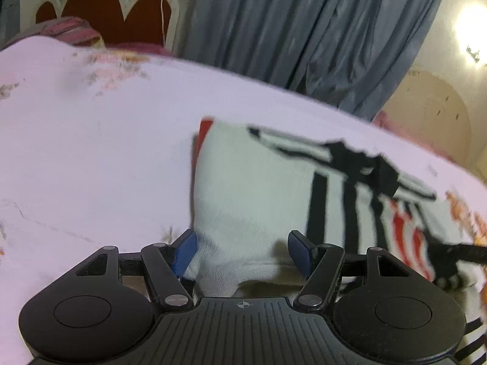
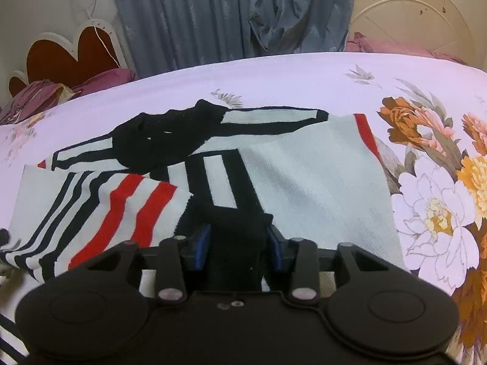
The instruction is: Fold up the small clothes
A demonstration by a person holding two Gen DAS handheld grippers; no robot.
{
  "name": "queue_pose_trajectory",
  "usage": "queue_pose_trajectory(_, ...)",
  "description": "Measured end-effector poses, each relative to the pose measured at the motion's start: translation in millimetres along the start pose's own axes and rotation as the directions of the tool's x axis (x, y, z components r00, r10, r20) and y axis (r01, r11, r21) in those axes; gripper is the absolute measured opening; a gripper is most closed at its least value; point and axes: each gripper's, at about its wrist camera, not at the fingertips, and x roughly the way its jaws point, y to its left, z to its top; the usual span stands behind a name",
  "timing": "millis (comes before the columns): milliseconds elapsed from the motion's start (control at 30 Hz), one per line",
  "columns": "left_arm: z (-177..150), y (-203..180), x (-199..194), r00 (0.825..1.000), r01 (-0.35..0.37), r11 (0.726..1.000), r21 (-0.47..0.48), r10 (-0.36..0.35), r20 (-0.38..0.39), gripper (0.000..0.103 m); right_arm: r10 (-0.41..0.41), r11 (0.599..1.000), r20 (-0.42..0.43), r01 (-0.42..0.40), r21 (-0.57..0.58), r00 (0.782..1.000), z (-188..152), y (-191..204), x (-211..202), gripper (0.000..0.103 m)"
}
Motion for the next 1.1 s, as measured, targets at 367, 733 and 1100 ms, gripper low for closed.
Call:
queue_pose_trajectory(367, -4, -2, 11, 1.0, -0.011, 0.999, 0.037, 0.012, -0.014, 0.065, -0.064, 0.984, 0.104, 0.08, -0.16, 0.993, -1, 13, -14, 0.014)
queue_pose_trajectory(733, 21, -6, -1, 0.998, 0.03, 1.0, -0.005, -0.03, 0.052, 0.065, -0.037, 0.993, 0.111, 0.049, -0.109, 0.993, 13, 4, -16, 0.019)
queue_pose_trajectory(1100, 46, -23, 45, 0.999, 0.036, 0.999, 0.036, -0.037, 0.026, 0.065, 0.043, 0.99, 0.089, -0.031, -0.137, 0.995, 21, 34, 2, 0.035)
